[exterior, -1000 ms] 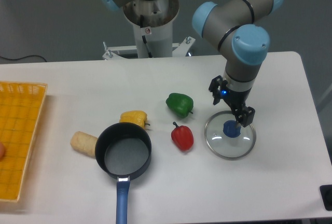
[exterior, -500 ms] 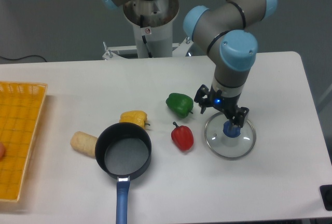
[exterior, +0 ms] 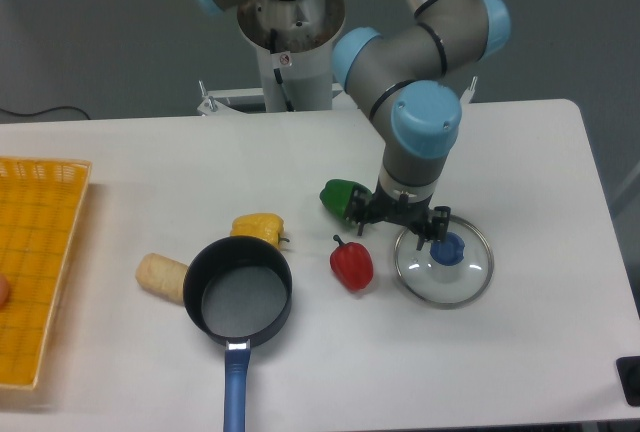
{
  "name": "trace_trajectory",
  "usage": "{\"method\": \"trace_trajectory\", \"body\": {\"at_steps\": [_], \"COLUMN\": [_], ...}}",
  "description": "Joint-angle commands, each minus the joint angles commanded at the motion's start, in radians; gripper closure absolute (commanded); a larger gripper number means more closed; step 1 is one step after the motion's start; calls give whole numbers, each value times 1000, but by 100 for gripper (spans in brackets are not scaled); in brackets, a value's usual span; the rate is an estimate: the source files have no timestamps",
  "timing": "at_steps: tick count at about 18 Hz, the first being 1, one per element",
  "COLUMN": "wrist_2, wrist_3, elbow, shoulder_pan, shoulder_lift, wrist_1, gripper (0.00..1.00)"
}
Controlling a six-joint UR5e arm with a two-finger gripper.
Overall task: Pick up the red pepper
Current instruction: 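Move the gripper over the red pepper and lower onto it, then close the gripper around the red pepper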
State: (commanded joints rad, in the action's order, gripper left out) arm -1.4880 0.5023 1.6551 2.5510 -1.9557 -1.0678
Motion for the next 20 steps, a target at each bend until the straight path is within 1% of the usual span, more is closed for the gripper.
{"method": "trace_trajectory", "body": {"at_steps": [1,2,4,6,10,16,20], "wrist_2": [-3,-3,-8,-17,-26,-34,-87], "wrist_3": [-102,-131,-180,-211,-238,-240,-242], "elbow": [0,0,0,0,5,49,54], "shoulder_pan": [-26,-34,-41,-60,-74,-78,-89], "shoulder_lift": [-24,-34,-52,-72,-81,-78,-87], "wrist_1": [15,22,55,65,69,89,92], "gripper": [0,0,0,0,0,0,0]}}
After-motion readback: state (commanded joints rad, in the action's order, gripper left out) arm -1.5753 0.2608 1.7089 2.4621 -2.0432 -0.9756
